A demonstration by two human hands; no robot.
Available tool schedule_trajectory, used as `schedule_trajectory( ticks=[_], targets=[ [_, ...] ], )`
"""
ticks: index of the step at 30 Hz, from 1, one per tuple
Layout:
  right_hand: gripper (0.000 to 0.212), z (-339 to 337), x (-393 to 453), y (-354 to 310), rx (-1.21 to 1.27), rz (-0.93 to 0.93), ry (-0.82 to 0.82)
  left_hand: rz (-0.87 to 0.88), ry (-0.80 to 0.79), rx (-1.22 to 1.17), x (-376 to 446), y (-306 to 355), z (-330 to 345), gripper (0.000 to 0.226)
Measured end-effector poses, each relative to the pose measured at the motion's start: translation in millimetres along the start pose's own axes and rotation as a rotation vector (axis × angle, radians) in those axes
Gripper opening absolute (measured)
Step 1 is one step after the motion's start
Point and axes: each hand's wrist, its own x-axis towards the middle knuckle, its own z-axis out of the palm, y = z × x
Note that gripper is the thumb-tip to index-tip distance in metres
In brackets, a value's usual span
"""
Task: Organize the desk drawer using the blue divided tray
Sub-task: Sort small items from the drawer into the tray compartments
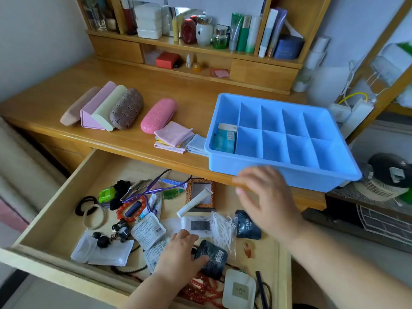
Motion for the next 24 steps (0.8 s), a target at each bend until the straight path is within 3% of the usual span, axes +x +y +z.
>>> schedule_trajectory(
  ticks=[4, 8, 10, 13, 15, 18, 21, 24],
  targets=[
    [0.023, 24.9, -74.5, -10.6, 0.168, 0.285, -0.4, -0.042, -0.097, 0.199, 6.2, 15.2, 8.1, 0.049],
    [0.032, 43.3, -98.4, -11.9, 0.296, 0.513, -0.611, 0.065, -0.04, -0.028, -0.4, 22.7, -5.6, 0.016],
    [0.029, 38.8, -94.2, -12.6, 0.35, 0.553, -0.606, 0.104, -0.018, -0.205, -6.8, 27.9, -21.4, 0.015],
    [0.003, 19.4, -71.8, -11.7, 0.386, 0.501, -0.596, 0.198, 0.063, -0.372, -9.9, 40.7, -52.3, 0.016],
    [0.021, 0.7, -52.0, -10.2, 0.377, 0.421, -0.555, 0.225, 0.164, -0.525, -7.1, 50.5, -73.3, 0.024],
    [0.019, -35.8, -10.3, -2.7, 0.381, 0.439, -0.369, 0.201, 0.338, -0.697, 3.5, 53.4, -93.0, 0.026],
    [0.007, -67.1, 42.2, 22.7, 0.431, 0.523, -0.04, 0.074, 0.352, -0.635, 11.9, 39.2, -86.7, 0.019],
    [0.038, -65.6, 88.9, 42.5, 0.367, 0.572, -0.001, -0.015, 0.23, -0.508, 9.7, 23.5, -53.6, 0.021]
  ],
)
